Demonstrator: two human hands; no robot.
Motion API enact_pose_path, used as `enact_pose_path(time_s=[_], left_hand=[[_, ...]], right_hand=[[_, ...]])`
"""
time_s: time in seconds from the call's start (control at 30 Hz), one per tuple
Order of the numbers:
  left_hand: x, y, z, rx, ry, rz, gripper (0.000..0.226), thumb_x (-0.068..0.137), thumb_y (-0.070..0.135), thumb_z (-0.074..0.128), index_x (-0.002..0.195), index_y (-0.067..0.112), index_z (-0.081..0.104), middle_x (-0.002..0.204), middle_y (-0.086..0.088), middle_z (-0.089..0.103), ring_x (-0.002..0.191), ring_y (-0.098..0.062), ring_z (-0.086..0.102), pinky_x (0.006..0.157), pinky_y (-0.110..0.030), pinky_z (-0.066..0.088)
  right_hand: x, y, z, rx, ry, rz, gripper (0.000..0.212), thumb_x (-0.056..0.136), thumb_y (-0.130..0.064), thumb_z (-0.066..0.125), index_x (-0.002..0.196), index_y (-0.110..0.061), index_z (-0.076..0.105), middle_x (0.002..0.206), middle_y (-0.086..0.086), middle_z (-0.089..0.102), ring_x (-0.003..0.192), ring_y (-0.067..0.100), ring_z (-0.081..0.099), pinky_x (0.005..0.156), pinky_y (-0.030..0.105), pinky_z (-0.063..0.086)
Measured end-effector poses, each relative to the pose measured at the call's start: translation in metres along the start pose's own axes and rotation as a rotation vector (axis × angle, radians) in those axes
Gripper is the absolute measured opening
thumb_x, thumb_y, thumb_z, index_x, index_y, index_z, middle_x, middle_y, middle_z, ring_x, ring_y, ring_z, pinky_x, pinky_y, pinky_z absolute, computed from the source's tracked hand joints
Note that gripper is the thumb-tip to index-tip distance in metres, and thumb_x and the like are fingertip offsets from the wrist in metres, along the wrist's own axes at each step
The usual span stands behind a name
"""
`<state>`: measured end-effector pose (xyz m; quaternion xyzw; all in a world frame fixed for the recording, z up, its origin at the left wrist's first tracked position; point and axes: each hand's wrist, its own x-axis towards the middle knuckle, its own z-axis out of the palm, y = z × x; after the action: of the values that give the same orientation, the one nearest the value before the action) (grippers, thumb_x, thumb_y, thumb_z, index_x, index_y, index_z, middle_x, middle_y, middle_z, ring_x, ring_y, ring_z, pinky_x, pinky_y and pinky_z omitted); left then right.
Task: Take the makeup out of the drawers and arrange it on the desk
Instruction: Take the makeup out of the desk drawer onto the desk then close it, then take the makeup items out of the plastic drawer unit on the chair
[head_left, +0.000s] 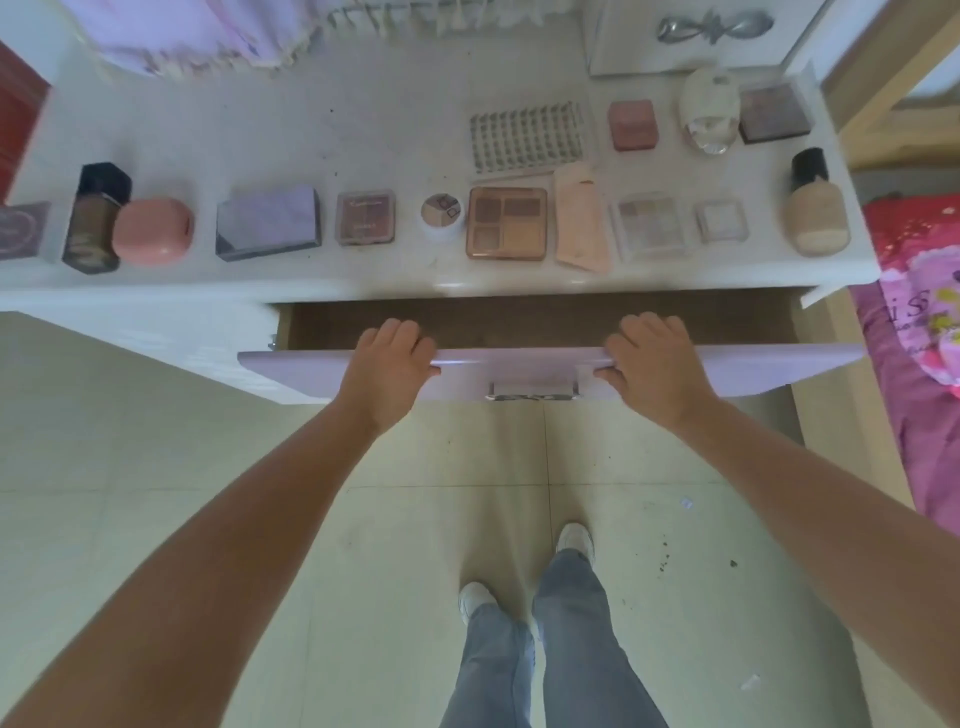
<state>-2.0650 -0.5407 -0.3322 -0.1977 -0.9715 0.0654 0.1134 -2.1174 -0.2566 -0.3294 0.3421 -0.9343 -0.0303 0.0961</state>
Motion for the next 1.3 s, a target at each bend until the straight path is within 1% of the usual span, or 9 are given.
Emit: enact_pose_path(time_s=[0.17,0.3,0.4,0.5,0.63,0.77,0.9,1.17,1.3], left_hand=[[-0.004,-0.004,0.013,-0.058,0.036,-0.034,0.033,0.051,0.021,0.089,0.069,0.004,0.066,0.063,-0.011,0.063,0.053,-0.025,0.059,0.050,-0.025,0.048],[0.000,-0.008,0.013,-0.045,0.150,-0.072,0.059,0.051,0.028,0.088,0.095,0.003,0.060,0.080,-0.016,0.070,0.069,-0.031,0.068,0.061,-0.031,0.055],[0.012,-0.010,0.014,-0.002,0.194,-0.128,0.080,0.051,0.032,0.088,0.113,-0.002,0.051,0.102,-0.024,0.068,0.100,-0.036,0.061,0.079,-0.046,0.054],[0.031,-0.012,0.012,0.007,0.152,-0.213,0.092,0.047,0.033,0.090,0.119,-0.001,0.044,0.111,-0.025,0.064,0.113,-0.032,0.041,0.084,-0.053,0.050],[0.048,-0.016,0.009,0.008,0.000,-0.299,0.100,0.041,0.036,0.090,0.121,-0.001,0.041,0.115,-0.023,0.064,0.115,-0.035,0.048,0.084,-0.054,0.049],[0.051,-0.017,0.009,0.031,-0.077,-0.276,0.097,0.041,0.034,0.091,0.117,-0.001,0.043,0.111,-0.022,0.066,0.102,-0.037,0.065,0.080,-0.053,0.051],[0.052,-0.006,0.007,-0.008,-0.126,-0.313,0.090,0.044,0.023,0.091,0.117,0.000,0.045,0.110,-0.025,0.065,0.102,-0.040,0.064,0.079,-0.054,0.051],[0.065,0.013,-0.034,-0.179,-0.247,-0.445,0.062,0.045,0.019,0.091,0.099,-0.002,0.068,0.100,-0.022,0.069,0.093,-0.038,0.068,0.071,-0.046,0.056],[0.060,-0.016,-0.065,-0.243,-0.304,-0.655,0.044,0.089,0.021,0.055,0.129,0.003,0.047,0.138,-0.016,0.044,0.131,-0.029,0.038,0.104,-0.038,0.035]], right_hand=[[-0.001,-0.001,0.011,-0.025,0.158,0.016,0.042,0.045,-0.031,0.089,0.063,-0.009,0.057,0.058,0.006,0.056,0.056,0.023,0.052,0.059,0.027,0.019],[0.004,0.008,0.021,-0.012,0.349,0.036,0.065,0.044,-0.037,0.088,0.089,-0.011,0.048,0.088,0.013,0.066,0.092,0.024,0.045,0.077,0.032,0.031],[0.015,0.014,0.023,-0.115,0.320,0.067,0.091,0.040,-0.048,0.086,0.113,-0.012,0.046,0.126,0.013,0.043,0.116,0.029,0.038,0.098,0.051,0.033],[0.033,0.021,0.021,-0.152,0.237,0.159,0.108,0.035,-0.047,0.087,0.126,-0.012,0.039,0.132,0.015,0.032,0.122,0.033,0.032,0.090,0.067,0.035],[0.050,0.023,0.024,-0.171,0.163,0.209,0.114,0.033,-0.046,0.088,0.128,-0.011,0.037,0.132,0.021,0.048,0.122,0.036,0.045,0.087,0.068,0.036],[0.052,0.021,0.031,-0.125,0.173,0.258,0.108,0.036,-0.041,0.089,0.126,-0.009,0.039,0.130,0.022,0.052,0.122,0.033,0.036,0.086,0.067,0.038],[0.052,0.014,0.026,-0.038,0.118,0.311,0.097,0.042,-0.031,0.090,0.123,-0.008,0.041,0.124,0.025,0.057,0.114,0.040,0.055,0.084,0.064,0.042],[0.063,0.005,-0.012,0.219,0.081,0.218,0.074,0.047,-0.006,0.083,0.110,-0.002,0.045,0.110,0.030,0.061,0.101,0.044,0.061,0.081,0.057,0.051],[0.109,-0.015,-0.040,0.290,0.136,0.075,0.050,0.048,-0.001,0.077,0.095,0.003,0.061,0.095,0.026,0.066,0.088,0.040,0.066,0.074,0.049,0.054]])
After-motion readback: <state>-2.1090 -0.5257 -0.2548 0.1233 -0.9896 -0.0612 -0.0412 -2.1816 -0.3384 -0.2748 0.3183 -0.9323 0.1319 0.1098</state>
